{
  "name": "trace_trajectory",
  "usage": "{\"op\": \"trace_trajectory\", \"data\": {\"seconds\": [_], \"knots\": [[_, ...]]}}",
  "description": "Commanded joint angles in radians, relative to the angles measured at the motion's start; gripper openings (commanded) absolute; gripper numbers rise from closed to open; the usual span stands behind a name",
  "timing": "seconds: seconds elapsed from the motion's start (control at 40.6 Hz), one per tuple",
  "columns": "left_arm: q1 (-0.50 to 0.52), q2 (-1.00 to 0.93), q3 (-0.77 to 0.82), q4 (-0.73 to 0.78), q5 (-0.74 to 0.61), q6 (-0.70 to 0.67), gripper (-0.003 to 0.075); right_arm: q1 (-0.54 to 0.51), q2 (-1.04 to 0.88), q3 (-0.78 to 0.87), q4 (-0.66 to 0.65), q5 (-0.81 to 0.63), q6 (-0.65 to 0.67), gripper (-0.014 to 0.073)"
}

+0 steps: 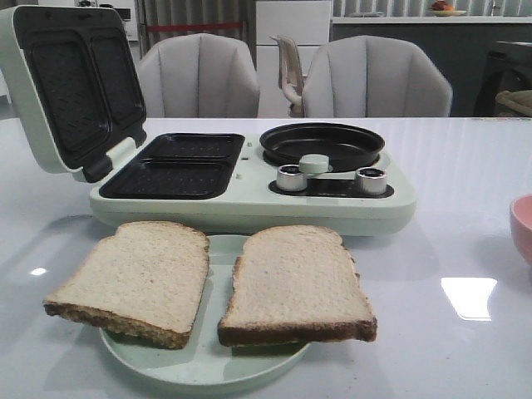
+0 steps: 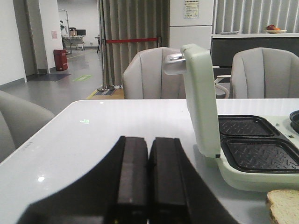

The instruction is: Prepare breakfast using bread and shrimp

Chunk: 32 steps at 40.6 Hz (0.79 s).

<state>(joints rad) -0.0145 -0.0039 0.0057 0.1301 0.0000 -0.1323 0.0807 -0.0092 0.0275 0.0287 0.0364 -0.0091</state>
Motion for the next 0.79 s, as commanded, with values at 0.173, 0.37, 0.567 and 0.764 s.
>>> {"op": "trace_trajectory", "data": {"seconds": [0.173, 0.37, 0.567, 0.764], "knots": [[-0.002, -0.021, 0.019, -0.008, -0.088, 0.001, 0.0102, -0.006, -0.022, -0.001, 0.001, -0.094, -0.007, 0.0034], [-0.004, -0.021, 0.019, -0.008, -0.088, 0.001, 0.0102, -0.006, -0.022, -0.001, 0.001, -0.094, -0.007, 0.0034], [-0.004, -0.021, 0.019, -0.008, -0.093, 0.001, 0.0102, -0.006, -0.022, -0.001, 0.001, -0.140, -0.007, 0.0034], [-0.004, -0.021, -0.031, -0.008, -0.192, 0.001, 0.0102, -0.006, -0.022, -0.043, 0.002, -0.194, -0.007, 0.0034]]}}
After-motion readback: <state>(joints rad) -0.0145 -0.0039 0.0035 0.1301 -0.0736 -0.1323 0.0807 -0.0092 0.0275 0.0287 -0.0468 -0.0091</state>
